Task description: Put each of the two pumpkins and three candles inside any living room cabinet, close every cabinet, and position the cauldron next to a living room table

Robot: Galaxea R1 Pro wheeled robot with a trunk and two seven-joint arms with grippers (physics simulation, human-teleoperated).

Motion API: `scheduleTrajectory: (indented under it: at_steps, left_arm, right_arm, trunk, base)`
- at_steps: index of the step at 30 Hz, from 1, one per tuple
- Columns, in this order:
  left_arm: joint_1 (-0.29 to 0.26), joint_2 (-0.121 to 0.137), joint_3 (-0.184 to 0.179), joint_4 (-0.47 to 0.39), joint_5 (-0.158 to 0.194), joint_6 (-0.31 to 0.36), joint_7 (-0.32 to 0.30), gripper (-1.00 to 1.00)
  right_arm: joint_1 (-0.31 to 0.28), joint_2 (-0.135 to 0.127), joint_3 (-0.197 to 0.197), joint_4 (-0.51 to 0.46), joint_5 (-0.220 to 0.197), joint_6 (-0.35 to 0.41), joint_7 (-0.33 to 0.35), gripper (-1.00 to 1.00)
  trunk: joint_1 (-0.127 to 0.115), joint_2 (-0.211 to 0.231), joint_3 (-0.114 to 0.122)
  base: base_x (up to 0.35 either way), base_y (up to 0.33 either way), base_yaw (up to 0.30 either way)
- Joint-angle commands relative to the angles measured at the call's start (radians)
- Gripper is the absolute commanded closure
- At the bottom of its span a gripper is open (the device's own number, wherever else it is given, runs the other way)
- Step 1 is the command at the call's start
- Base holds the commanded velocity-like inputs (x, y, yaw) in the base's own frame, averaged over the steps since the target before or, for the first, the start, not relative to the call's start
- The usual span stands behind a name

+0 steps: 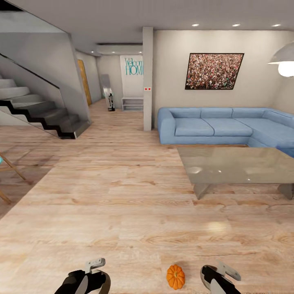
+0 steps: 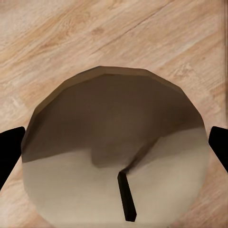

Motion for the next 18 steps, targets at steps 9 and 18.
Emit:
scheduleTrajectory:
  at_steps: [9,18]
  left_arm:
    - [0.000,0.001,0.000,0.000,0.000,0.000,0.000,1.00]
    - [0.000,-0.001,-0.001,0.000,0.000,0.000,0.000,1.00]
  right_arm:
    - [0.000,0.001,0.000,0.000,0.001,0.000,0.001,1.00]
    - [0.000,0.003,0.000,0.018,0.001,-0.001,0.001,1.00]
  trunk:
    - [0.000,0.000,0.012]
    - [0.000,0.000,0.023]
  base:
    - [0.000,0.000,-0.219]
    - [0.000,0.000,-0.219]
